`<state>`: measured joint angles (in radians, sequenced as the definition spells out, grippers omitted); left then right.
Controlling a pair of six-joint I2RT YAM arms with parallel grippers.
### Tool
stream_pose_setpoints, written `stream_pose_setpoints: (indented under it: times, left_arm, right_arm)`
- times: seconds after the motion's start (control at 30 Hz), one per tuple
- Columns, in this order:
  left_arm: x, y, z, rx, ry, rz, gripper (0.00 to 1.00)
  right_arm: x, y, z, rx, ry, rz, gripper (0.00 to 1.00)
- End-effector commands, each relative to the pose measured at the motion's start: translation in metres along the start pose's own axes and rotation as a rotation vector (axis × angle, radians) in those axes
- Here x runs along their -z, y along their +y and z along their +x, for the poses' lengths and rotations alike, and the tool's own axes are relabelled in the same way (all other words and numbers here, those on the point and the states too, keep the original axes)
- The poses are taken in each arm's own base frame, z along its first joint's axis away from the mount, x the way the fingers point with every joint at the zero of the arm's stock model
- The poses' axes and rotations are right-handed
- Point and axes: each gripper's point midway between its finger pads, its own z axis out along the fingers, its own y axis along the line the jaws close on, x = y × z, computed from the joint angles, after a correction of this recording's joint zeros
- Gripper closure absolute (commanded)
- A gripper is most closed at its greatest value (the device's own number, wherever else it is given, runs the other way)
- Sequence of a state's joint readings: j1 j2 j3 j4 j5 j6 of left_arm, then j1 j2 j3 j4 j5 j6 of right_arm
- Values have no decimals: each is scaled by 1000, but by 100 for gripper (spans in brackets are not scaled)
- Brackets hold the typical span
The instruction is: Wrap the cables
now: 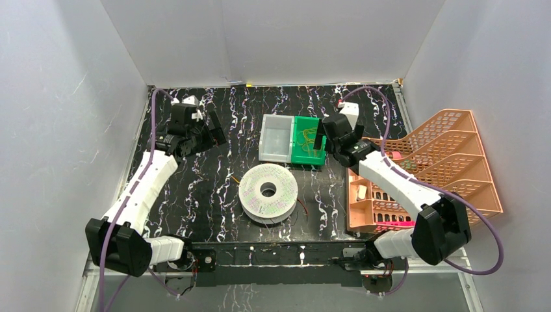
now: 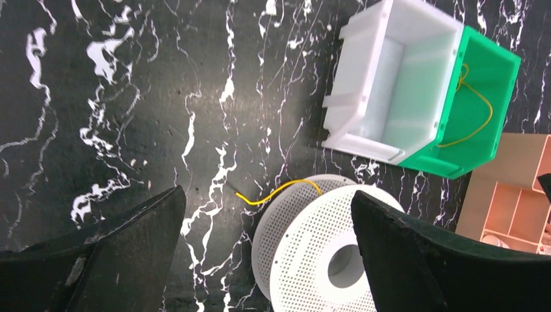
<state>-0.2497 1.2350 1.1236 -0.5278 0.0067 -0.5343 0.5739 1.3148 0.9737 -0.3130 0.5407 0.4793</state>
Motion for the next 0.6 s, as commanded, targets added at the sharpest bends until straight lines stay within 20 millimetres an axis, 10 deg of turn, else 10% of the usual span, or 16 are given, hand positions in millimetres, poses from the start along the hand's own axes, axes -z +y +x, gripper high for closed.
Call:
stream_pose_setpoints:
  times: [0.0, 0.3, 0.57]
  left_arm:
    - [17, -2, -27, -55, -60, -27, 2]
    - [60, -84, -77, -266, -181, 319, 2]
    - [94, -155, -64, -578, -281, 311, 2]
  right_arm:
    - [20, -25, -30, -36, -26, 161, 2]
    - [75, -18, -54, -7, -28, -5, 2]
    - [122, -32, -84, 48, -135, -60, 2]
